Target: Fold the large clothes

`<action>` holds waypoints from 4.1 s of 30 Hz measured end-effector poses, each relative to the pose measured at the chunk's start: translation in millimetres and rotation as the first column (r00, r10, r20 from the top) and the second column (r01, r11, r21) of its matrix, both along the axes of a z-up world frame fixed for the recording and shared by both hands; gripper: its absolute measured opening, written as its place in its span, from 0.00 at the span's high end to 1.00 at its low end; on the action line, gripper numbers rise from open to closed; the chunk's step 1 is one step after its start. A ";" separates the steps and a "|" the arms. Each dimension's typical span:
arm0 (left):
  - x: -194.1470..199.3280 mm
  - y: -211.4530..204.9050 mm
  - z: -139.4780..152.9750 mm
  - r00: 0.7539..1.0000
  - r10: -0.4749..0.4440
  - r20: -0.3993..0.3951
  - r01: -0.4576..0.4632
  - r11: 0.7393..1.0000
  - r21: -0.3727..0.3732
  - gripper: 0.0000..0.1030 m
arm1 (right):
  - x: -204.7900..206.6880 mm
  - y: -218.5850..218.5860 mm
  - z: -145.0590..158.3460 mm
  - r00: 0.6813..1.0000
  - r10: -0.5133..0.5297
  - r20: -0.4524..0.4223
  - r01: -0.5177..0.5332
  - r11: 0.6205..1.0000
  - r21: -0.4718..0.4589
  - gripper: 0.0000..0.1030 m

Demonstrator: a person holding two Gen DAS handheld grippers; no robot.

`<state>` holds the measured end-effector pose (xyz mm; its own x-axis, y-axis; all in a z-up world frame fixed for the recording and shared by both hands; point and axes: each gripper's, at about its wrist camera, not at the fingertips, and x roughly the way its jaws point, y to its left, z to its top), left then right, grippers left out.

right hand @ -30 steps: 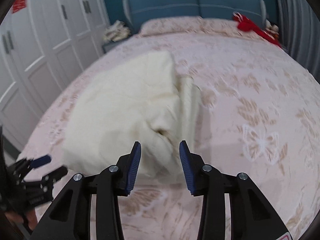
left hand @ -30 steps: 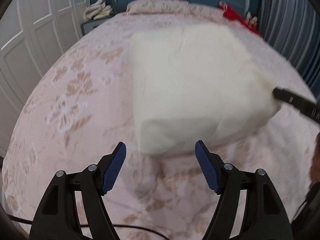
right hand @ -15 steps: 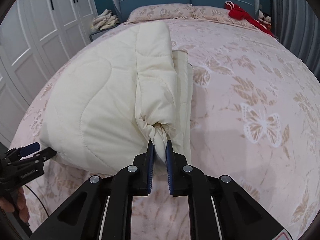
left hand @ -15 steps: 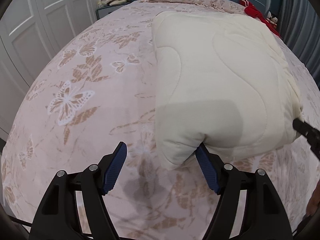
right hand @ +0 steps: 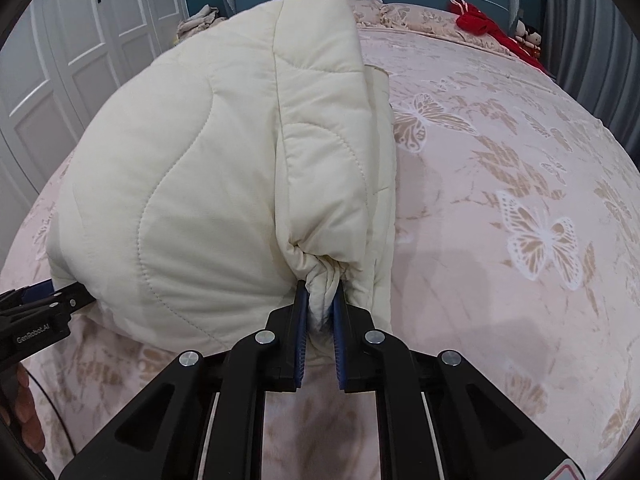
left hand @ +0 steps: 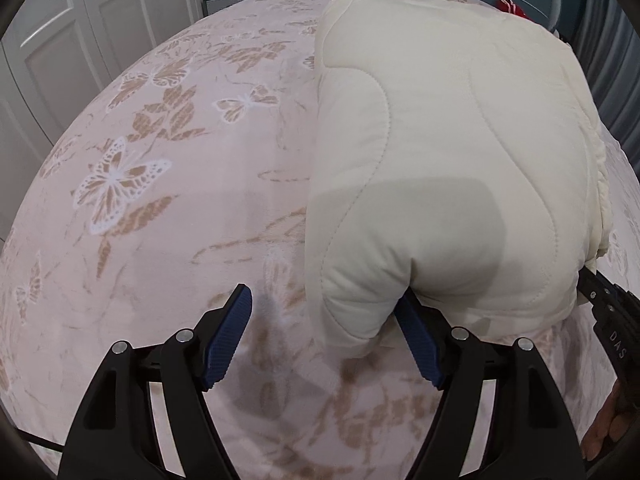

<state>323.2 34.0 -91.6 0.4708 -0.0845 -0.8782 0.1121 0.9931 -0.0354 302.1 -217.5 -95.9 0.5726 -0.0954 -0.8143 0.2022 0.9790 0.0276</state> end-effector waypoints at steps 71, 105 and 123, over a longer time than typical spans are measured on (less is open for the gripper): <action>-279.1 -9.8 143.4 0.984 0.069 0.164 -0.064 0.997 -0.036 0.15 | -261.4 23.7 135.7 0.986 0.024 0.165 -0.026 1.000 0.010 0.47; -305.1 -21.4 114.6 0.974 0.087 0.211 -0.107 0.990 0.087 0.11 | -291.1 51.4 113.5 0.990 -0.012 0.144 0.023 0.997 -0.072 0.34; -307.1 -23.8 115.4 0.964 0.093 0.249 -0.127 0.984 0.127 0.12 | -291.9 50.3 111.1 0.990 -0.021 0.137 0.031 0.997 -0.072 0.33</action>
<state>16.1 10.1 23.8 0.6694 0.0959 -0.7367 -0.0103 0.9927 0.1200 10.2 -167.2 15.2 0.6743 -0.1690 -0.7189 0.2273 0.9737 -0.0157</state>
